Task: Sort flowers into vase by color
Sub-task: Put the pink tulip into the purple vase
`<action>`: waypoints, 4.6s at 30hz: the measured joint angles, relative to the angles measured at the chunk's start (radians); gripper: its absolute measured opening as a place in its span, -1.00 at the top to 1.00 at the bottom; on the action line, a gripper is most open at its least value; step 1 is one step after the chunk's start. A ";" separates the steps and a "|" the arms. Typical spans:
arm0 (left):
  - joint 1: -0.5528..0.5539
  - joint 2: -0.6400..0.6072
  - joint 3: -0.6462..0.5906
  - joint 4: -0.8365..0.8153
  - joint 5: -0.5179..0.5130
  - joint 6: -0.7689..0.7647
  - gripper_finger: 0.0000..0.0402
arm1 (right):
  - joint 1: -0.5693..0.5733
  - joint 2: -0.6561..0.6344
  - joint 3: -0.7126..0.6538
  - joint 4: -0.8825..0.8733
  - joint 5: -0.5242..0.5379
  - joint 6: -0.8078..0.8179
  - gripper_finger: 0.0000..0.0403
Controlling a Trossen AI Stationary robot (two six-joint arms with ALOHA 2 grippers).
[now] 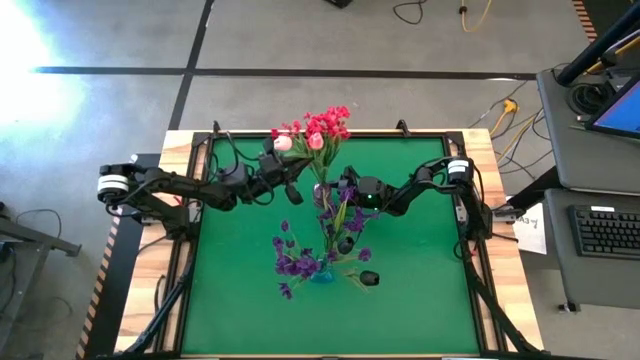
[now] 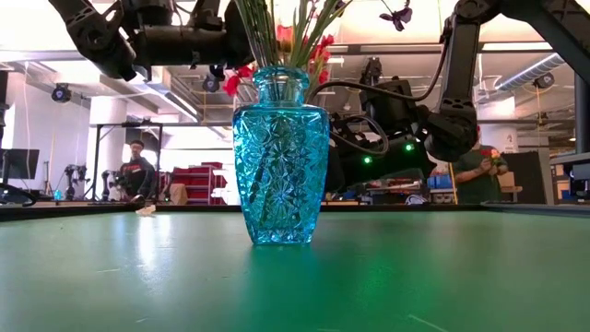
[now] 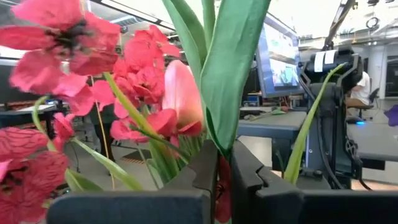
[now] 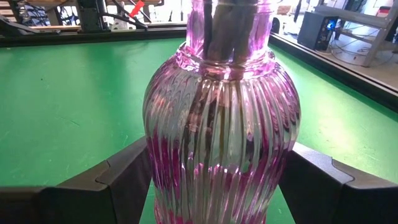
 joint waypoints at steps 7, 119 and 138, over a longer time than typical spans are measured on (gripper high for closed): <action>-0.001 0.000 0.000 -0.025 0.016 0.000 1.00 | 0.000 0.000 0.000 0.000 0.000 0.002 -0.43; 0.005 0.051 0.068 -0.139 -0.186 -0.064 0.86 | 0.004 0.000 0.000 0.000 0.001 0.004 -0.43; -0.001 0.053 0.054 -0.152 -0.003 -0.017 1.00 | 0.005 0.000 0.000 0.000 0.000 0.006 -0.43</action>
